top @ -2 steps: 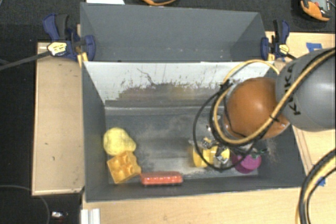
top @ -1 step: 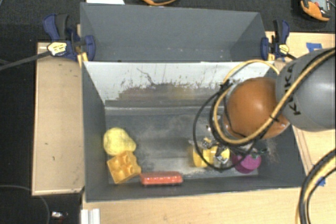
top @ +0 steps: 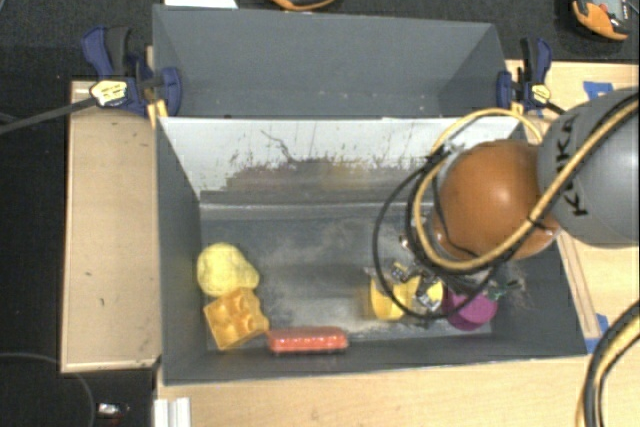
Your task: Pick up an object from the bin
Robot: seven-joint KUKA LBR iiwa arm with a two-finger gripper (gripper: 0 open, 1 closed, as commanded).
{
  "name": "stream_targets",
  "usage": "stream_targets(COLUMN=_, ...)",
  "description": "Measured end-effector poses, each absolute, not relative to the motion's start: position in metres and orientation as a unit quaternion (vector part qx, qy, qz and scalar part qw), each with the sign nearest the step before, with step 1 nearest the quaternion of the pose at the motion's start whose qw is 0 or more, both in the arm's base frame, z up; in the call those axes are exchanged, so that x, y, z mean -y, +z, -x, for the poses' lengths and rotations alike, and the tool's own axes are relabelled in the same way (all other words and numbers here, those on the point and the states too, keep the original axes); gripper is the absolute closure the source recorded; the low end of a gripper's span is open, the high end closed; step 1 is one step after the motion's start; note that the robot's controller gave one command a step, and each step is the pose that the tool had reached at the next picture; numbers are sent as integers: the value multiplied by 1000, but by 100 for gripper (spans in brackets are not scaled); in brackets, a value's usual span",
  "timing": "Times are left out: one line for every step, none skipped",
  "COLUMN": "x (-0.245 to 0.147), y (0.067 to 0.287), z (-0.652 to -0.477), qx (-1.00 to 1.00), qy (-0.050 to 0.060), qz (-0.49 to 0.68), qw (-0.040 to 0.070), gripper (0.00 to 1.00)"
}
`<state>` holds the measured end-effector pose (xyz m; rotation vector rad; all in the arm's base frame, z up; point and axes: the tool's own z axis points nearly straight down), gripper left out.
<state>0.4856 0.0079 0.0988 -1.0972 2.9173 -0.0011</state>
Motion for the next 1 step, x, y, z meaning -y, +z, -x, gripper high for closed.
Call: stream_targets(x=-8, y=148, z=-485, qx=-936, qy=1, qz=352, qw=11, gripper=100)
